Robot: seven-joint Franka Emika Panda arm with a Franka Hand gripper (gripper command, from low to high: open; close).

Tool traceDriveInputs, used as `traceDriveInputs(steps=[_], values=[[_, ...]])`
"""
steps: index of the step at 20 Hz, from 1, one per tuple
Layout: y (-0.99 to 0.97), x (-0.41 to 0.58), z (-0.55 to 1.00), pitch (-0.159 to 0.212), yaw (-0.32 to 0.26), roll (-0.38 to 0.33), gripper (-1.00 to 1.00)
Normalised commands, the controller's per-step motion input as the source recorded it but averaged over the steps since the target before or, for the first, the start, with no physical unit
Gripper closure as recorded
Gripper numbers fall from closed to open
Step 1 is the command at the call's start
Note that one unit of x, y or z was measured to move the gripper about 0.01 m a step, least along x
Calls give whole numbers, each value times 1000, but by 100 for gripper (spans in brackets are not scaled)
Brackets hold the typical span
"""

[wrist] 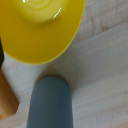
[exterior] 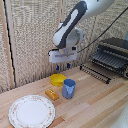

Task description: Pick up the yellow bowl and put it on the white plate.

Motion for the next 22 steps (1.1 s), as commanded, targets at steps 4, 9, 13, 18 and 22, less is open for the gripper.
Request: traceDriveInputs(steps=[4,9,13,18,22], values=[[-259,338,-369,6,35,0,-100],[-204,356,-298,-2,56,0,-100],[-169,236,-249,-4,57,0,-100],[-37,51,-149,12,17,-6,100],[-5,-7,-36,-12,0,-11,100]])
